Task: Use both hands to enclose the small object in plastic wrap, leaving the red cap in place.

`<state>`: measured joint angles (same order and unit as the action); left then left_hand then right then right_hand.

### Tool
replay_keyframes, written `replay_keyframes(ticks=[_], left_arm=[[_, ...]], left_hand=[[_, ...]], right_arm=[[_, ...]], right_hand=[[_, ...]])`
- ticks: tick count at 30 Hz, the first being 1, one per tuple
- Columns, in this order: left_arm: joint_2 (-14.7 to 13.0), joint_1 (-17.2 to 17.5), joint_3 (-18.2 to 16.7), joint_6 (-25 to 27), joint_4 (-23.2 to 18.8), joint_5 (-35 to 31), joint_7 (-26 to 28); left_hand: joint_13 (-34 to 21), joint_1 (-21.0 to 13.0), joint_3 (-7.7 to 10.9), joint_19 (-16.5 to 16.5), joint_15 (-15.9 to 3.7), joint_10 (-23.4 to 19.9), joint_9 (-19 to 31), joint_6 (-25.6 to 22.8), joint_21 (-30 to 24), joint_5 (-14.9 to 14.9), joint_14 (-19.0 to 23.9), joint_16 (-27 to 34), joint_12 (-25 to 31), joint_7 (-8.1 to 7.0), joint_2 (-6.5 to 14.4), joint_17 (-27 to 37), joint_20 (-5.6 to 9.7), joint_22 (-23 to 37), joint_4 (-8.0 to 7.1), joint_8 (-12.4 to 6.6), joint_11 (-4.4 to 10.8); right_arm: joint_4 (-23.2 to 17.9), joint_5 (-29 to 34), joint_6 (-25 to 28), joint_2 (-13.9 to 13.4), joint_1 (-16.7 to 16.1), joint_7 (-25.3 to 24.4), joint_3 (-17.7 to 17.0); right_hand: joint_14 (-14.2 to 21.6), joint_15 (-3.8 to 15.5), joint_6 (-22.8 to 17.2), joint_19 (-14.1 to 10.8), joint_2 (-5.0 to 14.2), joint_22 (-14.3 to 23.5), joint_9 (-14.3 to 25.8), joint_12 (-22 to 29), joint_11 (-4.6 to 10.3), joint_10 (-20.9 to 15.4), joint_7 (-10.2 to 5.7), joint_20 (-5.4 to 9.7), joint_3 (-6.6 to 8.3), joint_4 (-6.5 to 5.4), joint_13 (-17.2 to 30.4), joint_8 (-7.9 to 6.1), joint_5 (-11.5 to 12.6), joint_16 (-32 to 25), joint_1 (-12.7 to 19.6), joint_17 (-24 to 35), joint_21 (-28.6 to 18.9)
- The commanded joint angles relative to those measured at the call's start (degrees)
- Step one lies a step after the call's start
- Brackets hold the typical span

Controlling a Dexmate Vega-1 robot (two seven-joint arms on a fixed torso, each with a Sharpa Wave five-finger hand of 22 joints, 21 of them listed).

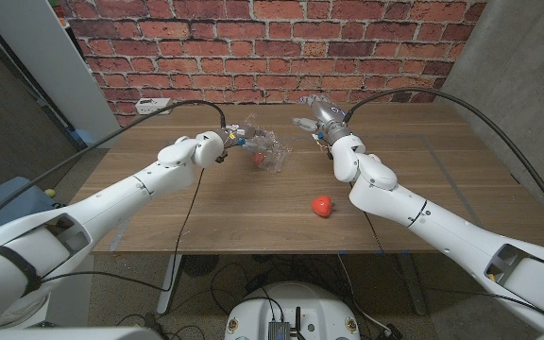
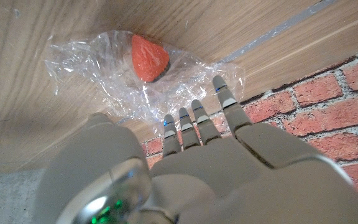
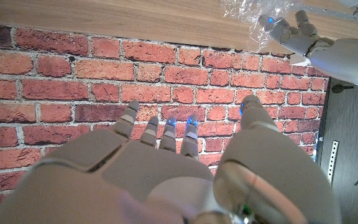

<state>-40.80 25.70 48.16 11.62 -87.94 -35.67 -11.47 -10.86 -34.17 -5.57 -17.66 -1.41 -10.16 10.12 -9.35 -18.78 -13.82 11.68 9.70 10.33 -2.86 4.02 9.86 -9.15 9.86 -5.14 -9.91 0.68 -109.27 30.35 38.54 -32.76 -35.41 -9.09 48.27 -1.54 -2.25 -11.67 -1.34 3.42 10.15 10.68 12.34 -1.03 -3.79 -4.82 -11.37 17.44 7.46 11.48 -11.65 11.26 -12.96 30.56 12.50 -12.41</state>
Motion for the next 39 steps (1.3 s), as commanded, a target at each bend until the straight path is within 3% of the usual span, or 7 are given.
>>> replay_keyframes(ticks=[1,10,15,19,24,32,39], left_arm=[[3.25,-4.45,3.92,-4.79,6.8,0.05,-3.2],[4.8,-5.95,6.82,-5.51,9.53,-0.6,-6.95],[4.98,-6.16,8.22,-5.44,9.61,-2.28,-7.32],[5.05,-5.95,9.17,-4.67,9.33,-4.38,-6.69],[6.37,-7.11,9.17,-5.51,11.97,-1.15,-11.43],[6.81,-8.02,9.2,-7.81,14.35,1.72,-12.39],[5.27,-6.98,8.31,-7.32,11.59,0.58,-8.58]], left_hand=[[0.05,-0.13,-0.41,1.5,0.23,1.77,0.13,1.17,1.22,-0.6,-1.9,-0.17,-0.21,0.15,-0.3,-0.05,0.32,0.09,0.36,0.02,0.07],[0.19,0.33,-1.05,7.5,1.83,7.86,0.12,5.94,5.64,-1.47,-8.19,-0.19,-0.16,-0.69,-0.58,-0.01,-0.74,0.17,0.51,0.03,0.02],[0.22,0.3,-1.44,10.76,2.82,11.18,0.1,10.06,7.53,-2.11,-11.31,0.18,0.12,-4.89,-0.66,0.03,-2.94,0.28,0.76,0.25,0.88],[0.24,-0.77,-1.0,9.79,2.8,11.92,0.11,11.02,7.2,-2.39,-11.42,0.37,0.28,-5.84,-0.13,0.01,-2.66,0.33,1.33,0.0,1.98],[0.23,-4.86,4.54,11.18,2.86,15.3,0.19,15.45,7.74,-2.89,-14.24,0.24,0.15,-5.34,7.58,0.18,-2.16,0.49,1.87,0.09,1.43],[0.24,-5.38,7.98,9.73,2.11,15.22,0.22,15.82,6.92,-2.51,-14.21,0.8,0.93,-5.25,7.72,0.25,1.46,0.6,0.94,-0.5,1.51],[0.19,-4.46,8.74,9.77,2.72,11.83,0.22,13.42,6.96,-1.44,-11.87,1.27,2.14,-5.2,6.28,0.17,-0.65,0.75,0.34,-1.33,1.98]], right_arm=[[-0.06,-0.08,0.04,-0.24,-0.23,0.03,-0.36],[0.82,-0.5,-0.04,0.2,-0.03,-0.02,-0.36],[1.2,-0.66,-0.17,0.34,0.25,0.07,-0.23],[1.38,-0.69,-0.33,0.34,0.44,0.08,-0.11],[1.54,-0.66,-0.09,0.55,0.6,-0.01,-0.02],[2.0,-0.65,-0.18,0.74,0.99,-0.05,0.17],[2.44,-0.66,-0.38,0.89,1.3,-0.27,0.24]], right_hand=[[0.34,-0.01,-0.58,0.03,-0.03,-0.01,0.16,-0.1,0.19,-0.3,-0.19,-0.16,-0.23,-0.11,0.12,0.18,0.02,-0.24,-0.29,0.2,0.15],[0.44,0.07,-0.59,-0.09,-0.06,-0.01,0.16,-0.13,0.21,-0.35,-0.15,-0.11,-0.28,-0.08,0.13,0.22,0.03,-0.25,-0.38,0.17,0.2],[0.49,0.08,-0.63,-0.11,-0.01,-0.01,0.16,-0.15,0.25,-0.36,-0.23,-0.07,-0.32,-0.12,0.13,0.23,0.04,-0.28,-0.51,0.18,0.26],[0.53,-0.01,-0.69,-0.09,0.04,-0.01,0.16,-0.16,0.17,-0.38,-0.18,-0.1,-0.37,-0.19,0.13,0.23,0.04,-0.3,-0.66,0.2,0.31],[0.65,0.04,-0.72,-0.14,0.03,-0.01,0.16,-0.16,0.19,-0.45,-0.18,-0.08,-0.41,-0.2,0.13,0.24,0.04,-0.35,-0.77,0.2,0.34],[0.71,0.15,-0.75,-0.24,0.14,-0.01,0.16,-0.17,0.23,-0.51,-0.18,-0.09,-0.45,-0.26,0.13,0.25,0.05,-0.38,-0.91,0.21,0.36],[0.74,0.17,-0.79,-0.32,0.23,-0.01,0.16,-0.2,0.35,-0.5,-0.16,-0.1,-0.43,-0.24,0.13,0.26,0.07,-0.38,-0.91,0.2,0.39]])
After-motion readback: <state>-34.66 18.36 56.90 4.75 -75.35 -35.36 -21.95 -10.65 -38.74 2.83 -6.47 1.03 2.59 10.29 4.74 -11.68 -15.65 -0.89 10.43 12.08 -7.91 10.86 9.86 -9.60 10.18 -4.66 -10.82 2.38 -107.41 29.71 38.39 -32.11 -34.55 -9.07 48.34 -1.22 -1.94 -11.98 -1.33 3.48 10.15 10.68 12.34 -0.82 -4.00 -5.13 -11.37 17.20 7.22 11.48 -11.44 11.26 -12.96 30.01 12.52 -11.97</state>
